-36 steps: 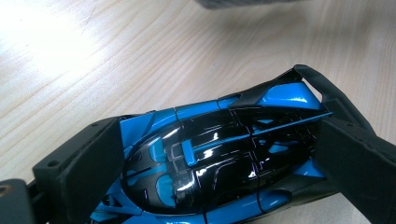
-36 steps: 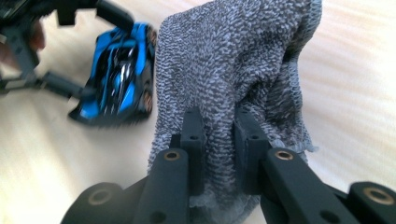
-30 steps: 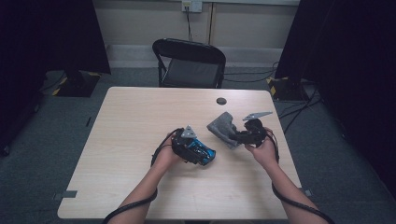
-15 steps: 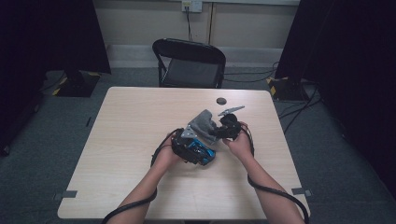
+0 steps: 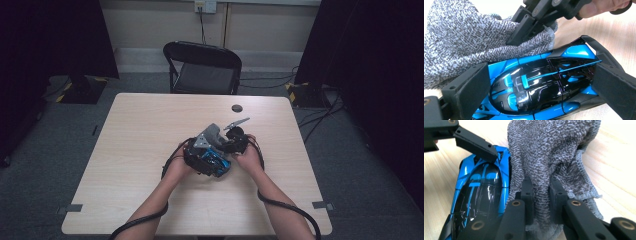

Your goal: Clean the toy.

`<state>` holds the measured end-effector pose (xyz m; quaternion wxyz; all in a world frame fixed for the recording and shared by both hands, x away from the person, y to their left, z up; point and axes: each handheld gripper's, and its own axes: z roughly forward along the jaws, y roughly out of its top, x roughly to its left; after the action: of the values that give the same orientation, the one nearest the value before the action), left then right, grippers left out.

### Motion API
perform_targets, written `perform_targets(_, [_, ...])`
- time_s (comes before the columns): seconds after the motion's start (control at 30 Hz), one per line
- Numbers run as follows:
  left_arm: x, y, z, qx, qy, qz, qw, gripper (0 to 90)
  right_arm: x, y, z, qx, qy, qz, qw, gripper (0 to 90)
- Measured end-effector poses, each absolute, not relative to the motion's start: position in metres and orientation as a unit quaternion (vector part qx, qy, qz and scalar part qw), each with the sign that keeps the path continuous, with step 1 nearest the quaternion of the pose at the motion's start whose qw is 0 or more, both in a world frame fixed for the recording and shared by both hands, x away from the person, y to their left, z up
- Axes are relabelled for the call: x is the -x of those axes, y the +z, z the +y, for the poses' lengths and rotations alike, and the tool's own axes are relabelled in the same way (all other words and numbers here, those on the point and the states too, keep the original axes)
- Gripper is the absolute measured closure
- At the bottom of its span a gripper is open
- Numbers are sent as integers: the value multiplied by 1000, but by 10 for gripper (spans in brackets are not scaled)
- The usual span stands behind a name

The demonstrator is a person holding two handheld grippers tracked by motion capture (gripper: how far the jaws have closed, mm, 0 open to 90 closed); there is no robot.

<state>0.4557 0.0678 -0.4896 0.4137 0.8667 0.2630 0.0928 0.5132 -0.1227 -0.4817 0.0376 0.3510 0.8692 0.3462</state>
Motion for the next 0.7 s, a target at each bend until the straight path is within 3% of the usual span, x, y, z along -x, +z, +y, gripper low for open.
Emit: perform_targets(0.7, [-456, -489, 67, -867, 93, 264, 413, 18, -503, -481, -139, -329, 346, 878, 32, 773])
